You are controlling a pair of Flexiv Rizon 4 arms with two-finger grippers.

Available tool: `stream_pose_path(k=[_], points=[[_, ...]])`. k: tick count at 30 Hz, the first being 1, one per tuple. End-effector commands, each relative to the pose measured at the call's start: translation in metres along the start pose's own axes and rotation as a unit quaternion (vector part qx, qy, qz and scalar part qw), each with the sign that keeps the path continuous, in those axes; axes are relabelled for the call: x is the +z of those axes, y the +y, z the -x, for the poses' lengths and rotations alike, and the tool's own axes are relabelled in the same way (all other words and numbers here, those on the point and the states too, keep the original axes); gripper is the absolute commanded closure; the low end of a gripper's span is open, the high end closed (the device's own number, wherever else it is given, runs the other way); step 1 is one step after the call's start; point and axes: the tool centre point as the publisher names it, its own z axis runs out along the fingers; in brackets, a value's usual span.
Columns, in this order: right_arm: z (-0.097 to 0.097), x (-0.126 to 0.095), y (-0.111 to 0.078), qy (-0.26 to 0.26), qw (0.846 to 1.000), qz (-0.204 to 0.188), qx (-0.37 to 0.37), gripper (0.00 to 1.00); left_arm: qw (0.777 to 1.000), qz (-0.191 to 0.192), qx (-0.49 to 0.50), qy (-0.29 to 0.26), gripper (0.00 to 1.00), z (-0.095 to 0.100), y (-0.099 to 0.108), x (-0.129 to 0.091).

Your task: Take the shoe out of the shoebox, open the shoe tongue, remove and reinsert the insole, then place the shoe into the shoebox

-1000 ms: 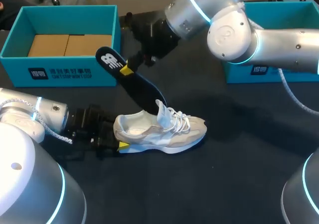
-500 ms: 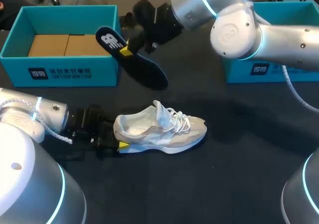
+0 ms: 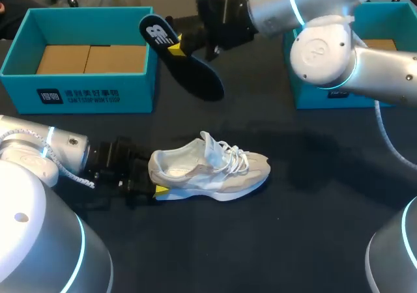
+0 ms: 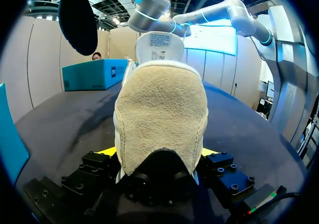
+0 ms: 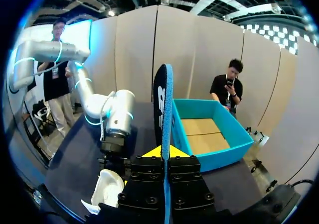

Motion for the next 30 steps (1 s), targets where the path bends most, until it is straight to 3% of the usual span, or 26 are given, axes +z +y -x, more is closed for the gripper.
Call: stream_pose_path(k=[1,17,18,23,30], points=[[-0.002,-0.001,-0.002,0.0,1.0,0.003,0.0,1.0,1.0,0.001,0.0,0.0,1.0,0.003,0.004,0.002],[-0.002,-0.001,-0.002,0.0,1.0,0.003,0.0,1.0,1.0,0.001,0.0,0.0,1.0,0.003,0.004,0.002],[0.0,-0.008,-0.003,-0.008,0.999,0.04,0.007,1.0,1.0,0.001,0.0,0.0,1.0,0.003,0.004,0.002],[0.006,-0.035,-0.005,0.004,0.996,0.086,0.02,1.0,1.0,0.001,0.0,0.0,1.0,0.003,0.004,0.002],[0.011,-0.072,0.014,0.017,0.995,0.096,0.029,1.0,1.0,0.001,0.0,0.0,1.0,0.003,0.004,0.002]])
